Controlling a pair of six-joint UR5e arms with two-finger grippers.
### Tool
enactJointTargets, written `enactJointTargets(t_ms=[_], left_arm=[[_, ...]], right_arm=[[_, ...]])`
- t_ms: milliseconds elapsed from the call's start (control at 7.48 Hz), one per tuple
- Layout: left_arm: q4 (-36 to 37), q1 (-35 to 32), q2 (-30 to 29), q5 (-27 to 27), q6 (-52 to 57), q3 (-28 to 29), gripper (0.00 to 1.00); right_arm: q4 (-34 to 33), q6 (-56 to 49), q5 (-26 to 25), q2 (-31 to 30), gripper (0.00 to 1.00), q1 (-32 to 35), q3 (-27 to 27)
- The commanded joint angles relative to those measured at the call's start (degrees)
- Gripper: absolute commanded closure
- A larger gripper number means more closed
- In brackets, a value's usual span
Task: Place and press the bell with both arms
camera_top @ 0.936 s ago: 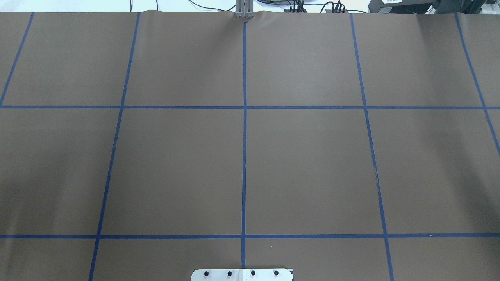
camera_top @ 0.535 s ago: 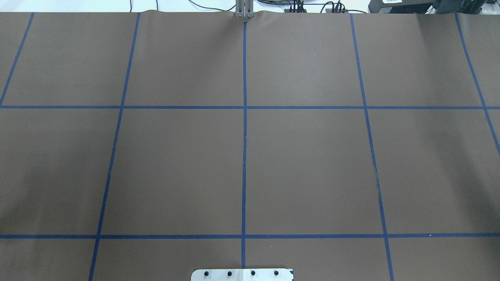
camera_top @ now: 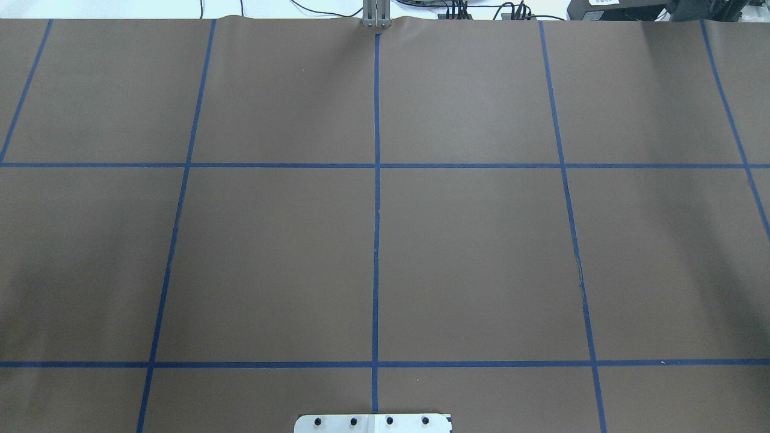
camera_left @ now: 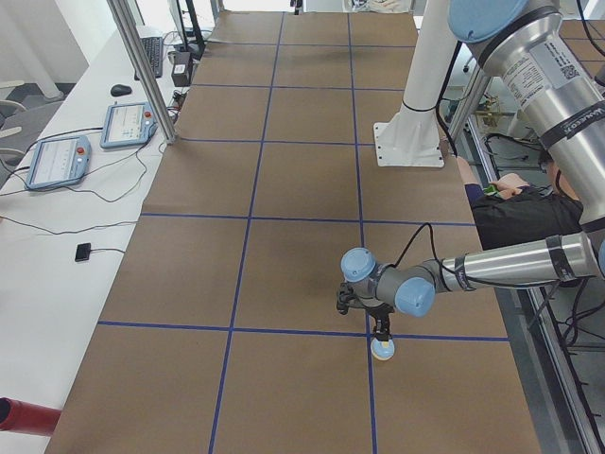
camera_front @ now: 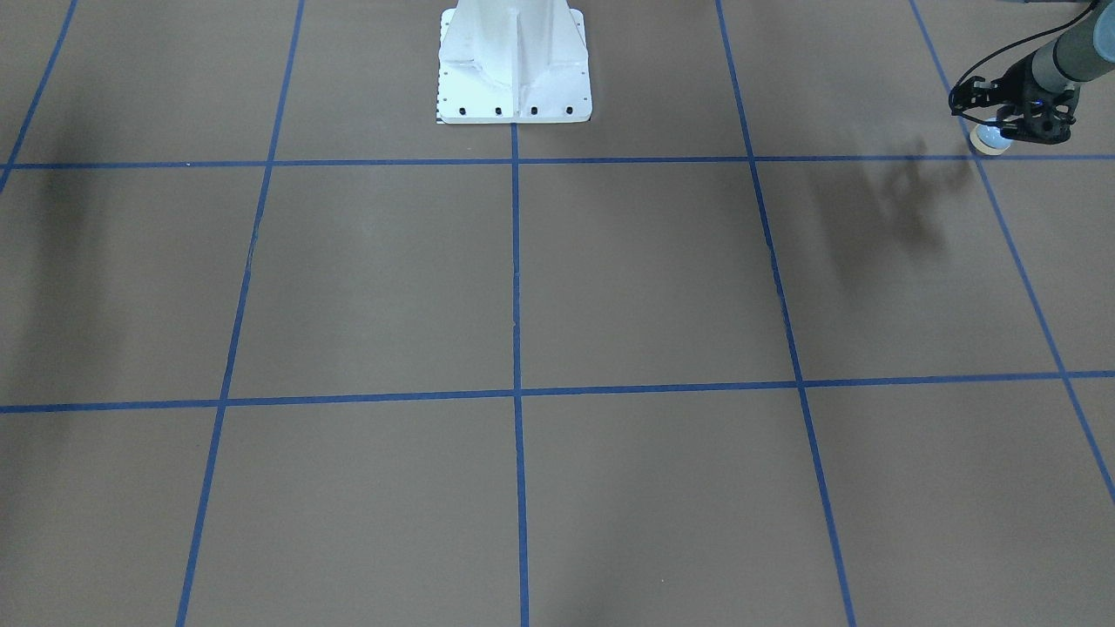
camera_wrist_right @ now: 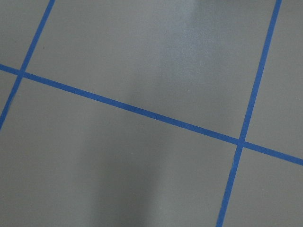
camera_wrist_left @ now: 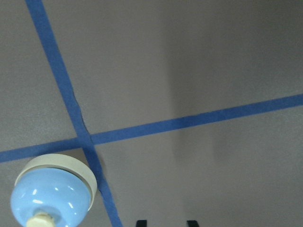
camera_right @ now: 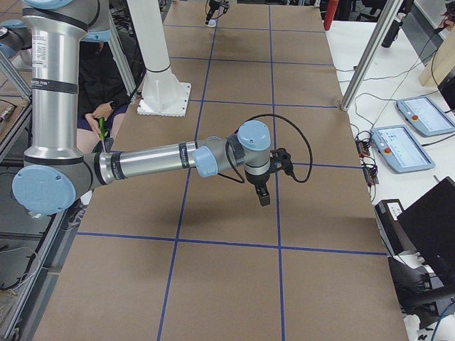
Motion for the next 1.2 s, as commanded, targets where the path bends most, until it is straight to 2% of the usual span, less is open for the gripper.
enactJointTargets(t_ms=[0,535,1069], left_arm=[[0.00,0.08,-0.19,1.86,1.84,2.46,0.01],[-0.44,0.08,-3.52,1.78,6.15,6.86,0.01],[-0.71,0.00,-3.71,1.69,8.88,7.66,0.02]], right_arm=[[0.10,0.12,0.09,0.05,0.00,-0.09,-0.04],[0.10,0.21,0.09,0.05,0.00,-0.35,-0.04],[0.10,0.21,0.00,0.05,0.00,-0.35,-0.04]])
